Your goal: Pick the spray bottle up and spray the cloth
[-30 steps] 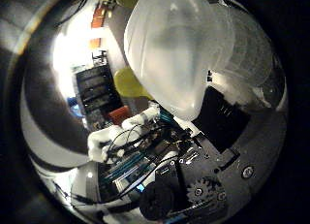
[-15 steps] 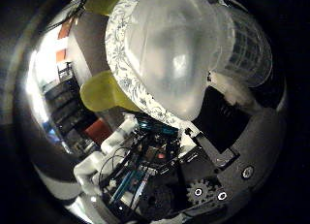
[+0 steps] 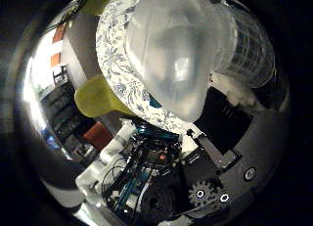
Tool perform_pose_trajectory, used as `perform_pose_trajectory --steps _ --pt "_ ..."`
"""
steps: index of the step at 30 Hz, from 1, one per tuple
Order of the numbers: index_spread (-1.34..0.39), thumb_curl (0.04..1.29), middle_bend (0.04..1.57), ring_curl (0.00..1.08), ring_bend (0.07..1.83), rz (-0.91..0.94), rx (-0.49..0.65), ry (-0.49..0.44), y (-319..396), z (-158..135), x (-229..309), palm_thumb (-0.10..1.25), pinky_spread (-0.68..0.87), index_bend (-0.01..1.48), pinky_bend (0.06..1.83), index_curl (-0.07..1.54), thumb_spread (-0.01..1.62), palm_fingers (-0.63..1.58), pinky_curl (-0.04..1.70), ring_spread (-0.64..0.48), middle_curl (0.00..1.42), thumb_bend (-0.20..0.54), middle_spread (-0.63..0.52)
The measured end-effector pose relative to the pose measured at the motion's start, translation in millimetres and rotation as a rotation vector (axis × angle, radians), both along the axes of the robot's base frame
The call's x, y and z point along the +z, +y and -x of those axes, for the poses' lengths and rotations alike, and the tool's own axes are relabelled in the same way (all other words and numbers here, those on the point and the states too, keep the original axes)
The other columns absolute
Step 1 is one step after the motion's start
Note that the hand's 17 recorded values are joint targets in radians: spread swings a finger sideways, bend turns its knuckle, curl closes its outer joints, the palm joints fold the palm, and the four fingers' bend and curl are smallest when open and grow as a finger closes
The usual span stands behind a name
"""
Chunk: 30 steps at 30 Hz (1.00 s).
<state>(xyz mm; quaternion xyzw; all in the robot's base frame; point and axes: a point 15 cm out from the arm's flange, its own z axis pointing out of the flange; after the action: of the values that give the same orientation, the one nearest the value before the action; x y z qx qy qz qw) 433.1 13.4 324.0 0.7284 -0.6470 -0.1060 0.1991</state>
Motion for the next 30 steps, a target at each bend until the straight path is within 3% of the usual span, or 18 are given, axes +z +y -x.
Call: perform_pose_trajectory --steps 14,22,30 --pt "-0.26 0.74 1.3 0.89 1.3 -0.085 0.012 -0.114 17 6 44 1.04 -0.19 1.07 1.06 0.9 0.96 1.09 1.41 -0.25 0.87 -0.015 -0.18" --pt "-0.26 0.74 1.3 0.89 1.3 -0.372 0.005 -0.185 87 5 70 1.03 -0.19 1.07 1.06 0.9 0.96 1.09 1.41 -0.25 0.87 -0.015 -0.18" --pt "-0.27 0.74 1.3 0.89 1.3 -0.831 -0.033 -0.235 155 -5 122 1.04 -0.19 1.07 1.06 0.91 0.97 1.08 1.41 -0.25 0.88 -0.014 -0.18"
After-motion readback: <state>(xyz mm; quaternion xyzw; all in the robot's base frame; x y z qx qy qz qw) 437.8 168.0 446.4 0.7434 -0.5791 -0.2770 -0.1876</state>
